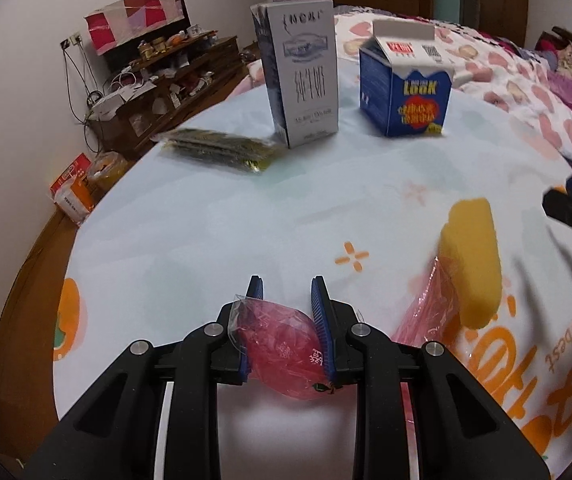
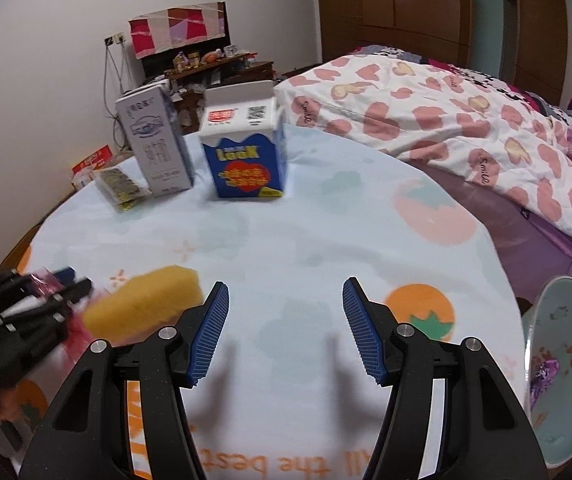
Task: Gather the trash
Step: 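Grasp the yellow sponge with the right gripper and lift it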
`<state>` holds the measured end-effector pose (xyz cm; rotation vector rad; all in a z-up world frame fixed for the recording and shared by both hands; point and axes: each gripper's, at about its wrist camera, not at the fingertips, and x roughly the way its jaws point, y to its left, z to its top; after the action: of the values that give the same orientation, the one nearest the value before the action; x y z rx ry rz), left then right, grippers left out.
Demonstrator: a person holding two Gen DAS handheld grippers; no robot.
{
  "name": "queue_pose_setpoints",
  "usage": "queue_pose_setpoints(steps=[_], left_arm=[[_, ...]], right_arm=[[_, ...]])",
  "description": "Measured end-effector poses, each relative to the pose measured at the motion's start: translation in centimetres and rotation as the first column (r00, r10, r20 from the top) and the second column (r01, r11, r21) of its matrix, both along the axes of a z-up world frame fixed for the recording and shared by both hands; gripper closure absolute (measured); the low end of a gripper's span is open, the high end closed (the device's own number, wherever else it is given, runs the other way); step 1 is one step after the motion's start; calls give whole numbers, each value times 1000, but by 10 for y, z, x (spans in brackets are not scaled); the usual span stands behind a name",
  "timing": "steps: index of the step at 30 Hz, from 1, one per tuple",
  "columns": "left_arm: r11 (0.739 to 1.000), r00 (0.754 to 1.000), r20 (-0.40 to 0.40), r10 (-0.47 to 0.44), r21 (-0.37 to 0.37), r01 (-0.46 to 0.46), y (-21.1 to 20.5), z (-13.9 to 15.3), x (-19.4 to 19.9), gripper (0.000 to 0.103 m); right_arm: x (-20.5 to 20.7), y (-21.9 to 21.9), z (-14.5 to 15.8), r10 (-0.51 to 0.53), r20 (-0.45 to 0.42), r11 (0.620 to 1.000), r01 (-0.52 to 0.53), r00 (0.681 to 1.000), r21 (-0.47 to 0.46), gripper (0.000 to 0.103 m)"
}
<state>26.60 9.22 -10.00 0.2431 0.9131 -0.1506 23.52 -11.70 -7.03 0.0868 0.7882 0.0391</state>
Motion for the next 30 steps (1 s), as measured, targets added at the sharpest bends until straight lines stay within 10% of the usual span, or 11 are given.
queue_pose_setpoints(steps=[17,30], left_arm=[[1000,1000,-3,9,-1,-9,7,-6,-3,77],[994,996,-1,95,-56,-95,39,-1,-11,78]], right_arm=[[33,62,-20,85,-48,996,-85,995,5,53],[34,74,-32,130,-90,990,-123,987,74,87]])
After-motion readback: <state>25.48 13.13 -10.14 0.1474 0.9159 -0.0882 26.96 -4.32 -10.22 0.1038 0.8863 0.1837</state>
